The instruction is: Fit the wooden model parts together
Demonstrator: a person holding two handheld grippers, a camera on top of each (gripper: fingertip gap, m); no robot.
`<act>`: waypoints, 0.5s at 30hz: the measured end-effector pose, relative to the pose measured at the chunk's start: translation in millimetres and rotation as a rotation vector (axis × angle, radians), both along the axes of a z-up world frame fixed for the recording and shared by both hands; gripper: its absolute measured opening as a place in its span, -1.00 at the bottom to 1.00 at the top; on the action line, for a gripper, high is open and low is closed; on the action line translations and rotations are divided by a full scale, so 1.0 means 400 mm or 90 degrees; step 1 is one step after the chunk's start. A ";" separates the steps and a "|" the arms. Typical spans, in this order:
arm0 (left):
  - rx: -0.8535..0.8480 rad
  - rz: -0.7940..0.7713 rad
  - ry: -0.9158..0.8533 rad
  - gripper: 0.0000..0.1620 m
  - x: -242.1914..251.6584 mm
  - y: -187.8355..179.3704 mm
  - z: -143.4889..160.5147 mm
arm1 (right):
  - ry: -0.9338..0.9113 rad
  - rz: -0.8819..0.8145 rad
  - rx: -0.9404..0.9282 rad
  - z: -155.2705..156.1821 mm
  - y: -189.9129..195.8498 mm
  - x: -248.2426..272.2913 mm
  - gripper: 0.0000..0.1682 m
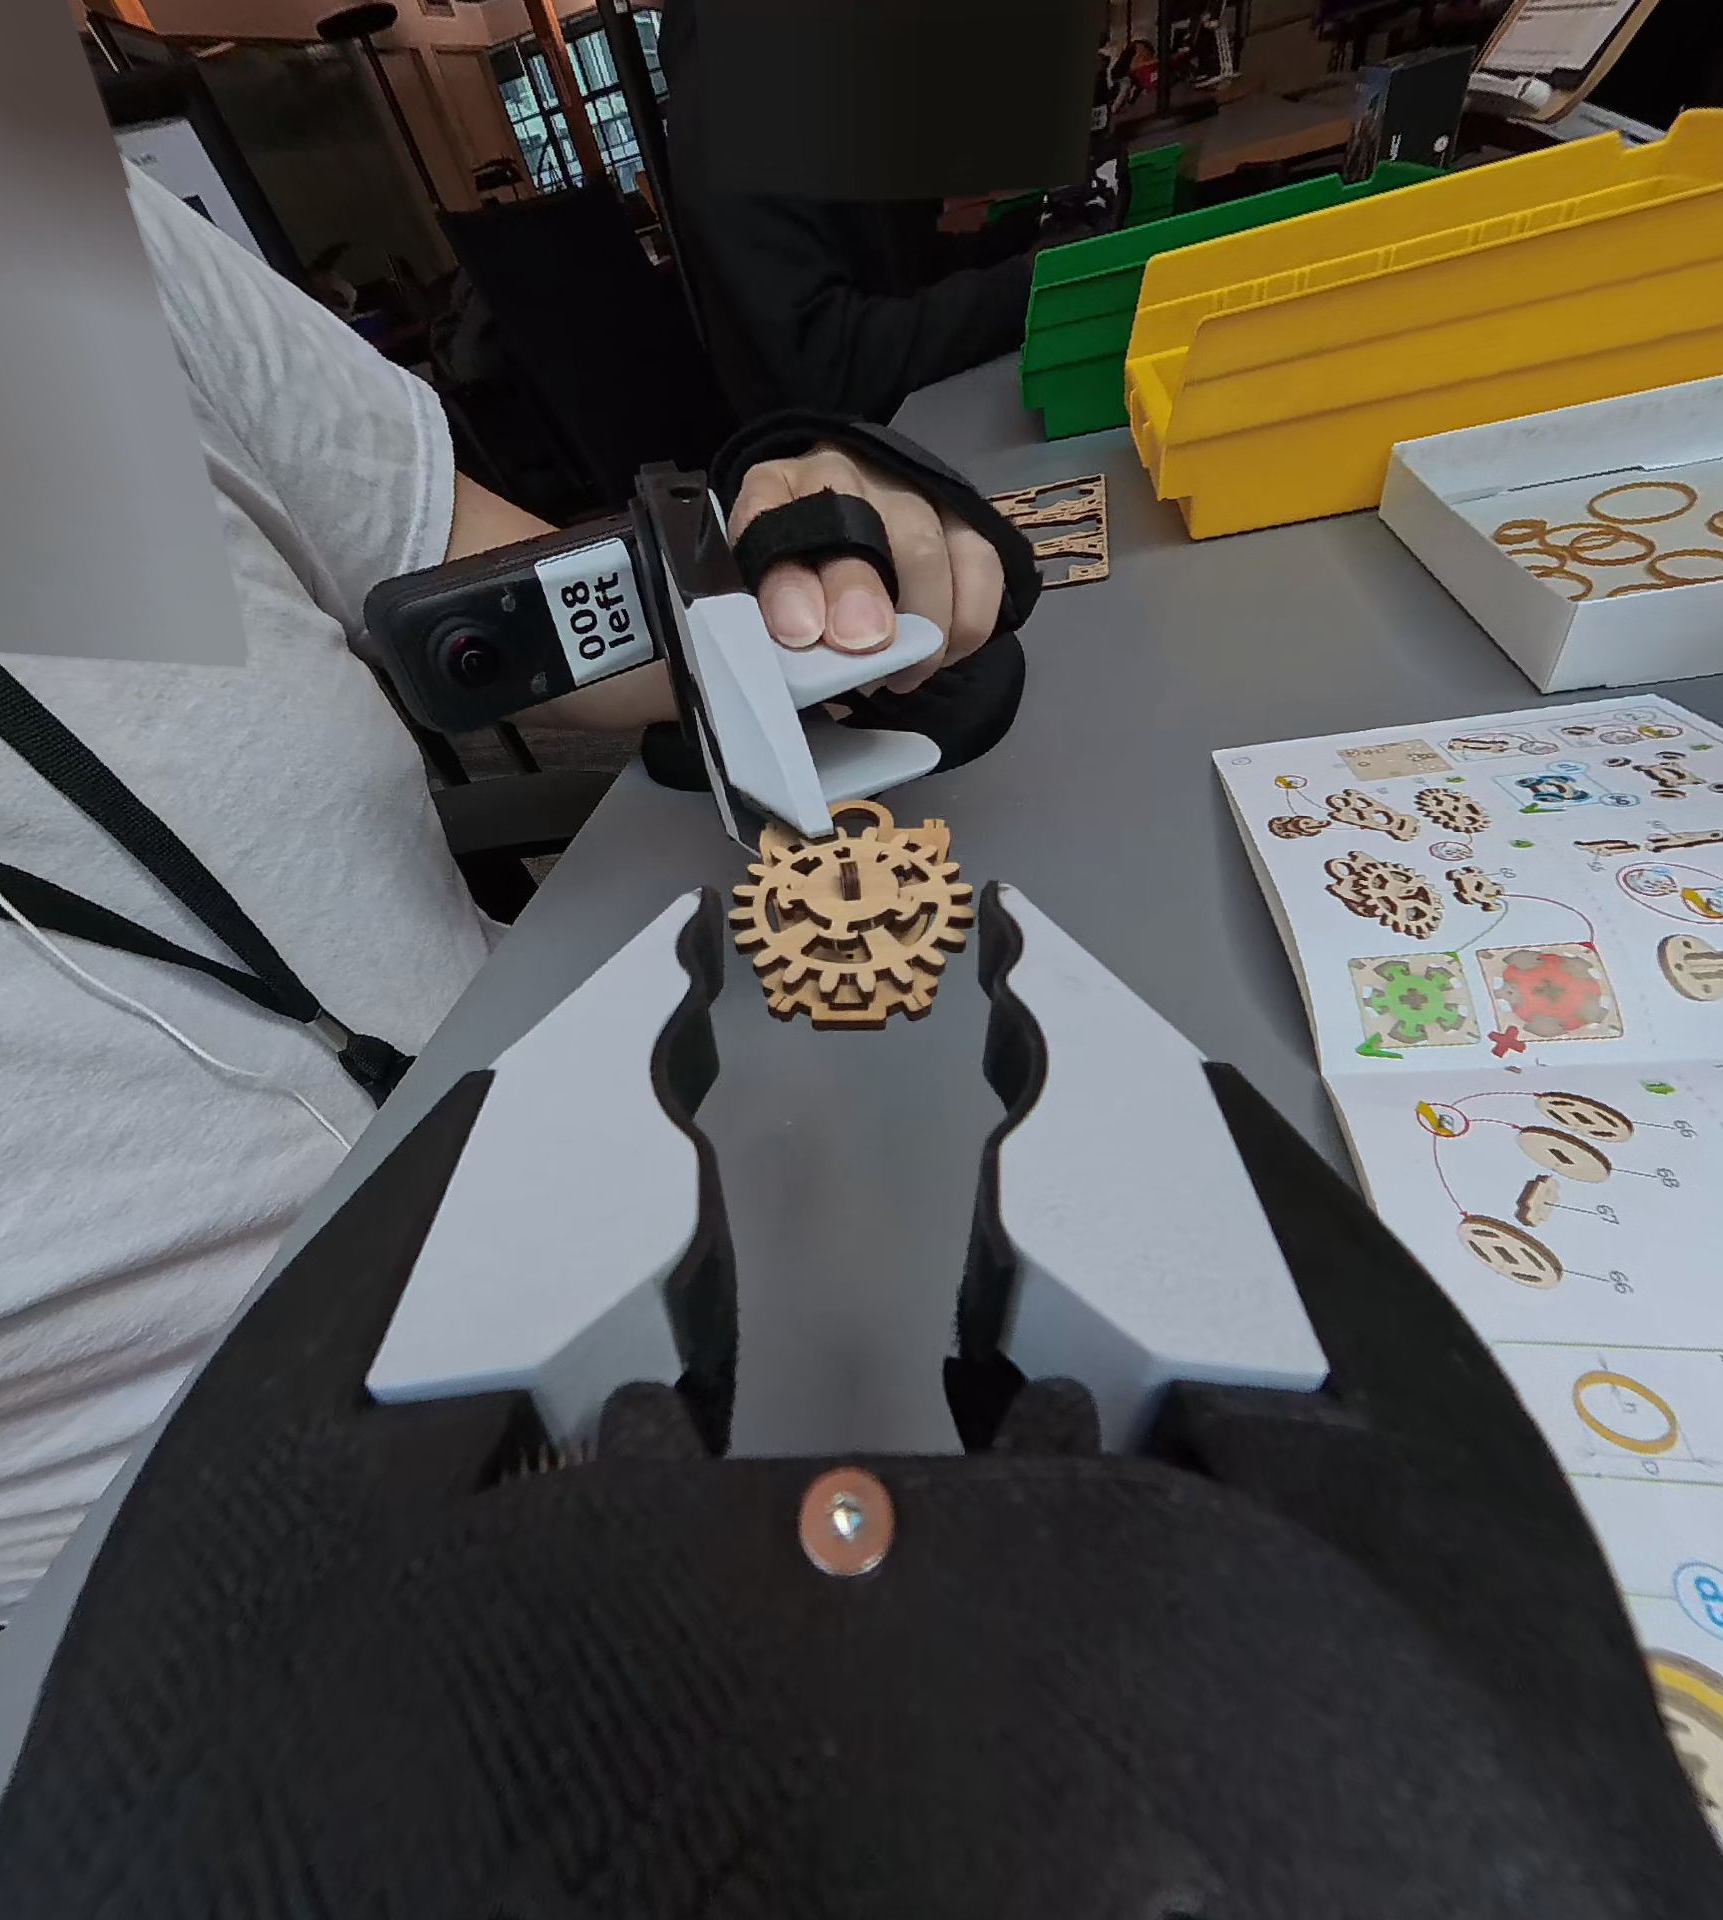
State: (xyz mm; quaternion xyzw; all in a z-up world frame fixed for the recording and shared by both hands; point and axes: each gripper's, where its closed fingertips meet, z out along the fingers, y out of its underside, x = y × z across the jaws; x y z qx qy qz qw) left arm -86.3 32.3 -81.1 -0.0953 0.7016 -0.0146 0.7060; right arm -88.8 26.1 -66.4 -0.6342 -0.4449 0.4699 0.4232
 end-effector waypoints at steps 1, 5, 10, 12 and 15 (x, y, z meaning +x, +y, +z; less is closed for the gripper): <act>-0.004 -0.001 0.001 -0.97 0.000 0.000 -0.001 | 0.000 0.001 -0.002 -0.001 0.000 -0.001 -0.46; -0.062 0.017 0.017 -0.91 0.002 0.008 -0.009 | -0.006 -0.005 -0.013 -0.011 0.006 -0.003 -0.46; -0.169 0.094 0.043 -0.48 -0.027 0.010 -0.028 | -0.026 -0.041 0.011 -0.020 0.025 -0.011 -0.47; -0.265 0.113 0.002 -0.48 -0.058 -0.004 -0.001 | -0.049 -0.097 0.023 -0.038 0.060 -0.016 -0.47; -0.484 0.116 -0.092 -0.54 -0.117 -0.014 0.068 | -0.116 -0.169 0.039 -0.088 0.088 -0.030 -0.47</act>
